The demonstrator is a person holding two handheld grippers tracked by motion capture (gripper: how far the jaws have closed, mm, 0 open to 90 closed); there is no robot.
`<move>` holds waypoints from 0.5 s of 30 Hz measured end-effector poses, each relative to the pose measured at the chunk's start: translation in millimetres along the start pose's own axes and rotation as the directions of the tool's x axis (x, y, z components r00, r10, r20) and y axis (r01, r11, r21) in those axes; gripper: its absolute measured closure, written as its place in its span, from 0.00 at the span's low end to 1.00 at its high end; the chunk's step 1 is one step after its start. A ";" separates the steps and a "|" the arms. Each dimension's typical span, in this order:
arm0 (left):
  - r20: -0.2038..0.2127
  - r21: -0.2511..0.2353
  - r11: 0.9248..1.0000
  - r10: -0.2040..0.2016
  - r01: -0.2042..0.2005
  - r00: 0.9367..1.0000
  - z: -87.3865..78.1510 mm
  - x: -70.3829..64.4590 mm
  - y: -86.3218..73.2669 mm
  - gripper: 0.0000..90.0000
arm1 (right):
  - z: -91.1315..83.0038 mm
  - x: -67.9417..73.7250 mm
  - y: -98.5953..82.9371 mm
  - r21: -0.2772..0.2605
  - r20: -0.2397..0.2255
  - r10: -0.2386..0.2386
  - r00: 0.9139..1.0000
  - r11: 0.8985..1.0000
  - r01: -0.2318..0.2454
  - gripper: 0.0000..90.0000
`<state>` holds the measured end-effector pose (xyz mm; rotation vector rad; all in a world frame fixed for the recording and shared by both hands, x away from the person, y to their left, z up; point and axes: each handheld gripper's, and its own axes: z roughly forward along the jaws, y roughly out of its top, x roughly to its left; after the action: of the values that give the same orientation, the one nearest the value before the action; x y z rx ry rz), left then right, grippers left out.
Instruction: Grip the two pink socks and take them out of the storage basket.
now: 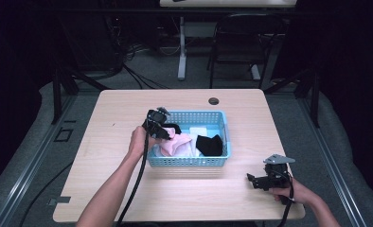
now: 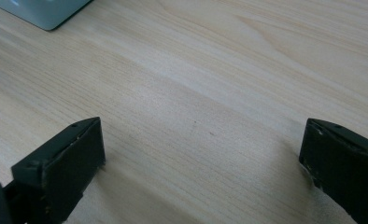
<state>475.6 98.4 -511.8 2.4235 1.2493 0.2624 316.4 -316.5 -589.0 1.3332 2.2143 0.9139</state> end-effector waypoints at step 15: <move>0.043 -0.075 0.997 -0.007 0.010 0.999 -20.9 6.4 -4.2 0.93 | -0.1 0.0 0.0 0.001 0.000 0.000 1.000 1.000 0.000 0.00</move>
<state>469.1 111.2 -494.8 2.3468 1.2092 0.2492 316.4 -316.5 -588.9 1.3336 2.2147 0.9131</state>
